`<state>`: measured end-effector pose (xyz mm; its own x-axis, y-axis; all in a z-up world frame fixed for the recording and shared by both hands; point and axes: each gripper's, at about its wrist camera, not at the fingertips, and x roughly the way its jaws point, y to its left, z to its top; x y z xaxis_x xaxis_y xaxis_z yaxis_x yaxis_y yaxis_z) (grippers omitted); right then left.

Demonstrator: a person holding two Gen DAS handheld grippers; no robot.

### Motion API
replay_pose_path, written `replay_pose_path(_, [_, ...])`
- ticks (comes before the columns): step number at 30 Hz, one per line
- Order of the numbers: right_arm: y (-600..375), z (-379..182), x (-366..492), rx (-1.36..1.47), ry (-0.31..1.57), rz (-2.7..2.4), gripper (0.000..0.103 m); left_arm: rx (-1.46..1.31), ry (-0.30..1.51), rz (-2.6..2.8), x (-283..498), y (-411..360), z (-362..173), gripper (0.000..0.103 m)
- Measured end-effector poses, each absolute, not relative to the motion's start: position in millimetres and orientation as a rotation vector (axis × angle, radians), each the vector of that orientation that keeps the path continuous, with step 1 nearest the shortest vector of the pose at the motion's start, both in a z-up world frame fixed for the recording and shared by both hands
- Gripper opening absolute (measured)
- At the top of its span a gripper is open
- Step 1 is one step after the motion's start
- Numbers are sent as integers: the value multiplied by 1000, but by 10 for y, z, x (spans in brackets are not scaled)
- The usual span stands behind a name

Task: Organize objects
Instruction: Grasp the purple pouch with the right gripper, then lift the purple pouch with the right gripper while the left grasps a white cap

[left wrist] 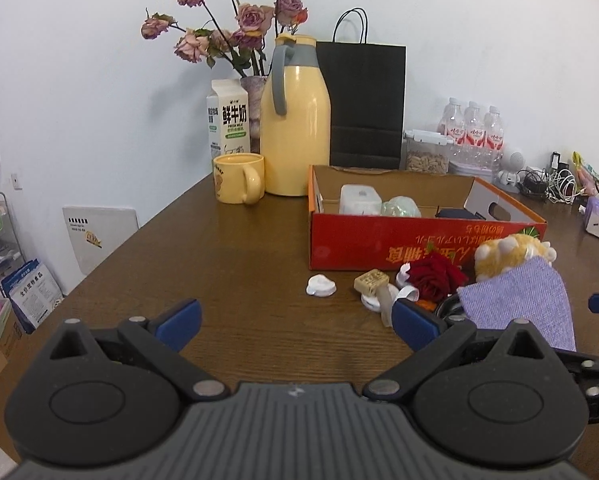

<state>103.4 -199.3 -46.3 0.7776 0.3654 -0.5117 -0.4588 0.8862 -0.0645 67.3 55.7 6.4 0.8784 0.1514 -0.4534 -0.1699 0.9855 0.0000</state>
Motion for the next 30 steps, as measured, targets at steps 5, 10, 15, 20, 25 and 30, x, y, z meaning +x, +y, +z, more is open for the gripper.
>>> replay_pose_path(5, [-1692,-578,992,-290,484,406,103,-44,483,174,669,591,15,103])
replay_pose_path(10, [-1473,-701,972,-375,467,357,101,-47,496,173,669,606,-31,103])
replay_pose_path(15, [-1427,-757,972,-409,459,350,84,-53,499,174,655,630,-50,103])
replay_pose_path(20, [-1521,-691,912,-370,430,363,60,-59,503,183,639,650,-55,103])
replay_pose_path(25, [-1643,-605,849,-318,428,413,30,-58,506,188,621,653,-54,103])
replay_pose_path(30, [-1785,-489,822,-251,430,461,16,-52,504,186,618,627,-34,103])
